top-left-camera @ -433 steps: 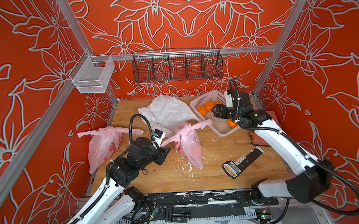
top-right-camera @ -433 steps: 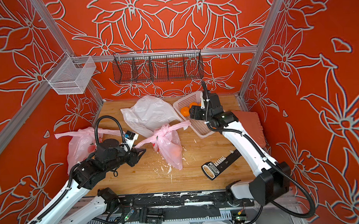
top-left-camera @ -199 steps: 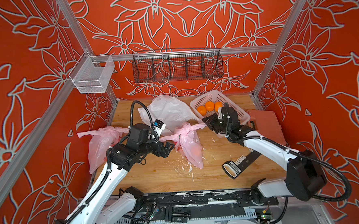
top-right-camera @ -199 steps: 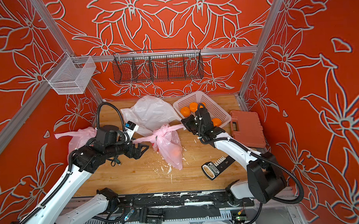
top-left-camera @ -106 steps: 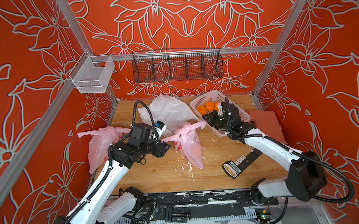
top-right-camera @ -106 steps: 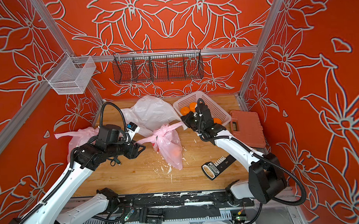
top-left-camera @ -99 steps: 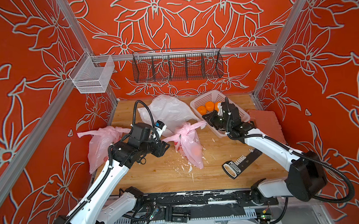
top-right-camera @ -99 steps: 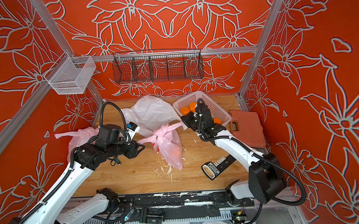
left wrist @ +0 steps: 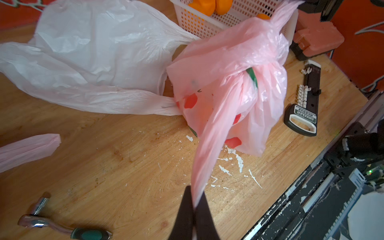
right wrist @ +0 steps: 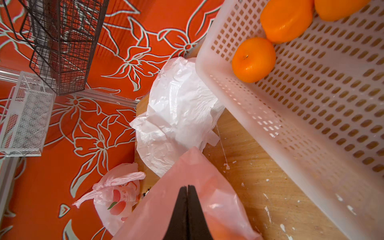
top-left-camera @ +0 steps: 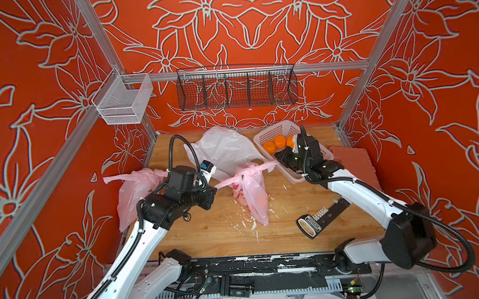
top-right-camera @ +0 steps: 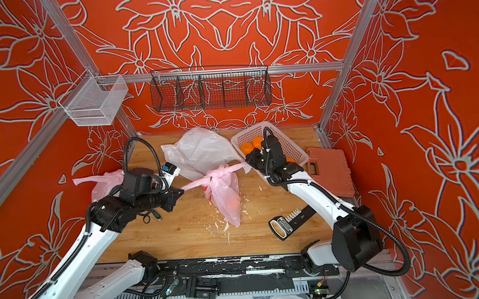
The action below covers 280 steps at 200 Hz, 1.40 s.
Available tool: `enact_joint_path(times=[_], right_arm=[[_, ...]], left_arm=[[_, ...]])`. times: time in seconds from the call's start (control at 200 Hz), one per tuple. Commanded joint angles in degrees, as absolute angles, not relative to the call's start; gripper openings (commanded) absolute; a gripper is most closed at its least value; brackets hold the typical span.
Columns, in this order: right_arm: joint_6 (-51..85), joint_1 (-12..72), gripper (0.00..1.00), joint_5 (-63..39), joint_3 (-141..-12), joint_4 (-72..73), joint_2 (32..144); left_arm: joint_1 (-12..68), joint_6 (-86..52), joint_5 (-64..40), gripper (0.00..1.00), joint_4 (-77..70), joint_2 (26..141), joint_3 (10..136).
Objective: Place the oranges into plastic bags & tie knots
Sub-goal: Pick up the plastic bag at the center of the board, then place the plastic bag at the center of the board.
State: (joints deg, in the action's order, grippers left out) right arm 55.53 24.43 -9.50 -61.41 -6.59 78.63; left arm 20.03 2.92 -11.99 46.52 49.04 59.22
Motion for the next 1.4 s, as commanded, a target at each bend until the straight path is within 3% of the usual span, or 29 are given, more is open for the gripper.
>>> enact_joint_path(times=[0.0, 0.355, 0.57, 0.846, 1.216, 1.396], right_arm=[[51.5, 20.6, 0.00, -2.1, -63.3, -10.5, 79.7], [42.4, 24.4, 0.00, -5.2, -74.7, -9.7, 74.7], [37.4, 27.9, 0.00, -6.9, -85.0, -6.6, 76.9], [39.3, 33.0, 0.00, -13.8, -96.3, -3.2, 90.2], [47.7, 38.5, 0.00, -26.0, -114.5, 4.1, 111.1], [50.3, 41.7, 0.00, -31.2, -127.4, 2.2, 124.8]], left_arm=[[17.4, 2.3, -9.7, 0.00, 50.1, 46.3, 58.0], [16.1, -0.6, -14.1, 0.00, 43.7, 41.3, 64.2], [15.4, -0.3, -15.7, 0.00, 37.6, 45.2, 69.2], [8.3, 2.7, -5.0, 0.00, 40.8, 46.9, 72.5], [-14.4, 1.7, -2.8, 0.00, 37.7, 49.2, 73.0], [-19.5, 0.9, -2.2, 0.00, 34.3, 52.8, 70.2]])
